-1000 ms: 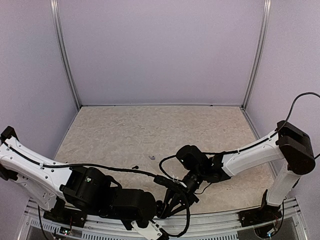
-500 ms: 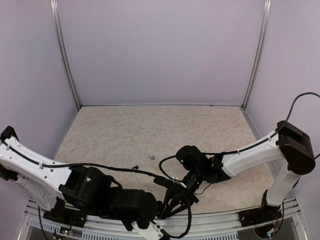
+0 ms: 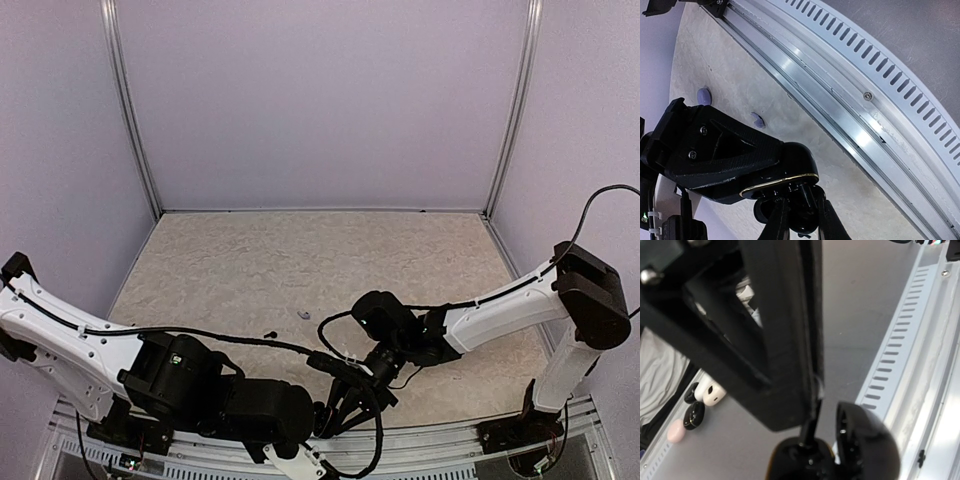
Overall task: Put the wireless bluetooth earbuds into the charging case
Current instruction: Place the left earbud in the left side groove of the charging case.
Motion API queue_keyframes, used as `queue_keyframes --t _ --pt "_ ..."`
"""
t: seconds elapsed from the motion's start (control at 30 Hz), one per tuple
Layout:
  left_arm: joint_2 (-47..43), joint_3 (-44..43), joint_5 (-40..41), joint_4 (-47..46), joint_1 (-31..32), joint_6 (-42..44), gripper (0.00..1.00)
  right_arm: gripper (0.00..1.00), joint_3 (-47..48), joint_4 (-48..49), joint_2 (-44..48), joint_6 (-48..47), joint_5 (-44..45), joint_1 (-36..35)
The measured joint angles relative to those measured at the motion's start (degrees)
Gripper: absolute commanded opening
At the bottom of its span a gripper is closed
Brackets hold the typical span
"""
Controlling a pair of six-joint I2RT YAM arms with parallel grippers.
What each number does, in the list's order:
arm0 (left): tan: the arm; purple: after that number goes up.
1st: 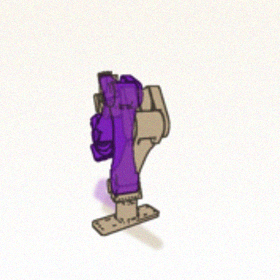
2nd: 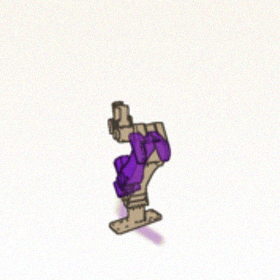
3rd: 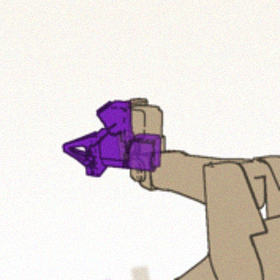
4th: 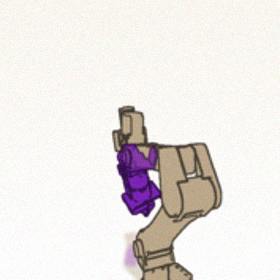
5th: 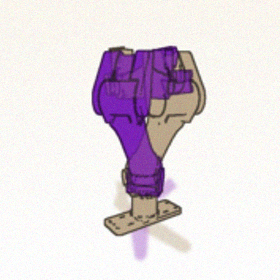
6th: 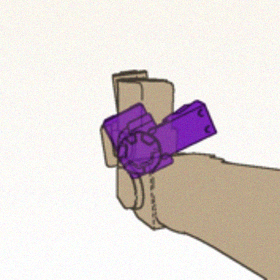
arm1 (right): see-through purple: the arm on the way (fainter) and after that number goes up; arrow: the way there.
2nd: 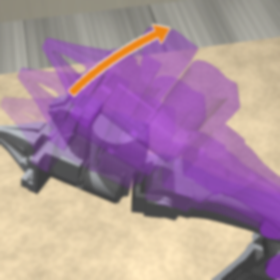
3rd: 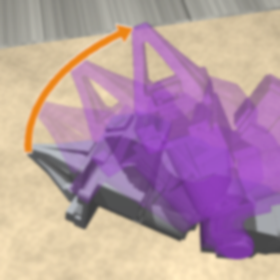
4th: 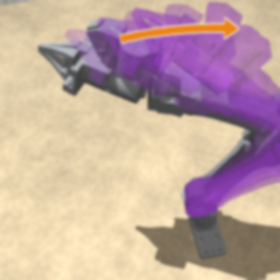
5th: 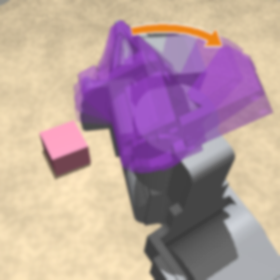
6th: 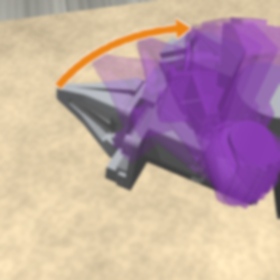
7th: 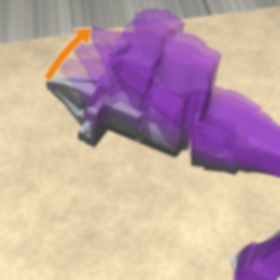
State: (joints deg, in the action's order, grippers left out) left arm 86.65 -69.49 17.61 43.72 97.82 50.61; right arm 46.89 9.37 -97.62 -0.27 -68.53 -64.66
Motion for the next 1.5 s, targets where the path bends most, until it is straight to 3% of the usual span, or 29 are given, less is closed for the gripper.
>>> queue_keyframes --t 0.83,1.07,1.5 --pt "1.1 0.9 0.5 -0.9 0.3 0.5 0.16 0.0 0.1 0.7 -0.9 3.0 0.0 -0.1" --pt "1.9 0.7 0.6 -1.4 0.8 1.0 0.24 0.0 0.1 0.3 -1.2 3.1 0.0 -0.9" --pt "2.3 0.4 2.5 -0.7 1.2 1.1 0.47 0.0 0.3 0.3 -1.2 2.6 -0.1 -1.3"
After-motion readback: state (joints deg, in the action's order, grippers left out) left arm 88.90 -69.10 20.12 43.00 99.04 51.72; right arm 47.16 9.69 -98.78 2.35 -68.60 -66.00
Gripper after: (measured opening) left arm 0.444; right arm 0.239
